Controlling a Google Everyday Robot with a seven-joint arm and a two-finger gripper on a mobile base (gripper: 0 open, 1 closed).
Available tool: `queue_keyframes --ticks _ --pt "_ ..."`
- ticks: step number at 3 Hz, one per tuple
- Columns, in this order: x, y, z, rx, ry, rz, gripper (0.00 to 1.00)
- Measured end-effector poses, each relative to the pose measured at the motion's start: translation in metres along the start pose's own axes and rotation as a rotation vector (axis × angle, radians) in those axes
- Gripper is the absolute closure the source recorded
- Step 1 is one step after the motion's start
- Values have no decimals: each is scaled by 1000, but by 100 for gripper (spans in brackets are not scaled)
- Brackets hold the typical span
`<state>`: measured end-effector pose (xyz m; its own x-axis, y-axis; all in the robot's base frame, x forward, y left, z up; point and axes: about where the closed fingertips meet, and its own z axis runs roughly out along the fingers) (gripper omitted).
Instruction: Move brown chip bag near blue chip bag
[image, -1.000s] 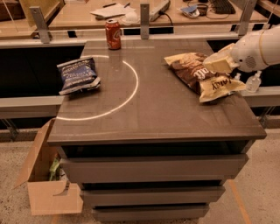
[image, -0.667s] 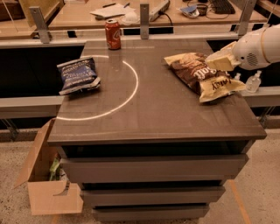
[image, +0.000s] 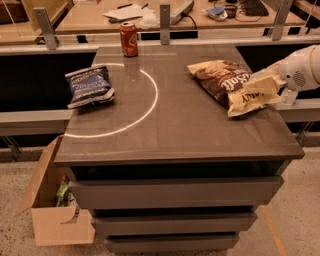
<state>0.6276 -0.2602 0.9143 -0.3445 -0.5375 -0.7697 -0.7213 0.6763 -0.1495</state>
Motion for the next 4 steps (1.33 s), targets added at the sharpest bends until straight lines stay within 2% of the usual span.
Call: queue_keyframes --ticks 1,4 --pt "11 3 8 -22 19 20 0" --pt "29 1 51 -66 -3 33 0"
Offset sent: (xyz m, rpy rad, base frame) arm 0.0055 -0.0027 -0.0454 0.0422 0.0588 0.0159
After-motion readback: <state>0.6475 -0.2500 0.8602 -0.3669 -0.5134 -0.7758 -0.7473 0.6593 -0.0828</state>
